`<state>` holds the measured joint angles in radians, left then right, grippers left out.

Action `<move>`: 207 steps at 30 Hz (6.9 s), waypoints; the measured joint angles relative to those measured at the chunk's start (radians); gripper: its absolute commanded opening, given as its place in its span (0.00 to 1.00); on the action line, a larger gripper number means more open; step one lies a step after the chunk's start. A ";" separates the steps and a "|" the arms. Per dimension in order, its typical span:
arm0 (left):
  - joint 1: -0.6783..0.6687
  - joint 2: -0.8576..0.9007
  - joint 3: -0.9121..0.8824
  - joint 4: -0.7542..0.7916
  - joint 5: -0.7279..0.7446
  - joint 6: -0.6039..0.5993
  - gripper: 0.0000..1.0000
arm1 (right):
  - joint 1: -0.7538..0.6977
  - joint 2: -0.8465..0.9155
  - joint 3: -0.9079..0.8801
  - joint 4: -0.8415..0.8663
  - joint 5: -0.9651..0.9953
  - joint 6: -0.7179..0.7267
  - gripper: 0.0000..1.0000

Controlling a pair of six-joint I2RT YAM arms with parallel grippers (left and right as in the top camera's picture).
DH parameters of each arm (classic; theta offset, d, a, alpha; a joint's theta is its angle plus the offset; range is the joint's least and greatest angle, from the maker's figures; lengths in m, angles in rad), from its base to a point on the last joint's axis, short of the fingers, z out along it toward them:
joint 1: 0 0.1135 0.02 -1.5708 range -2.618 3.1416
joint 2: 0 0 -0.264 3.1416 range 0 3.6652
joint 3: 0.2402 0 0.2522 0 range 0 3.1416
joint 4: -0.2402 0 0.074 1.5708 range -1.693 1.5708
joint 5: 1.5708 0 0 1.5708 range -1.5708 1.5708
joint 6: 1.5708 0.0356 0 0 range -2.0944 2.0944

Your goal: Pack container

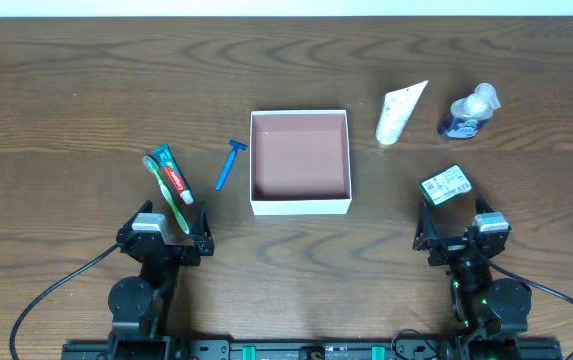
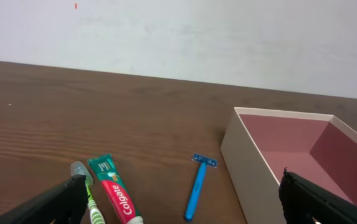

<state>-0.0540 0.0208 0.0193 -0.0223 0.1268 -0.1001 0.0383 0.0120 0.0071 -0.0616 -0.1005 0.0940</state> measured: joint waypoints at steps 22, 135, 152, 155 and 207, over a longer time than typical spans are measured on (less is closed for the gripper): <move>0.000 0.000 0.000 0.000 0.000 0.000 0.98 | 0.000 0.000 0.000 0.000 0.000 0.000 0.99; 0.000 0.003 0.001 -0.001 0.000 0.000 0.98 | 0.262 1.475 1.379 -0.671 0.220 0.437 0.82; 0.000 0.003 0.001 -0.001 0.000 0.000 0.98 | 0.259 1.628 1.379 -0.570 0.291 0.552 0.74; 0.000 0.003 0.001 -0.001 0.000 0.000 0.98 | 0.257 1.635 1.379 -0.558 0.291 0.556 0.66; 0.000 0.003 0.001 -0.001 0.000 0.000 0.98 | 0.628 1.334 1.378 -0.528 0.212 0.132 0.01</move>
<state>-0.0540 0.0235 0.0200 -0.0235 0.1268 -0.1001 0.6662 1.3464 1.3849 -0.5900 0.1116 0.2264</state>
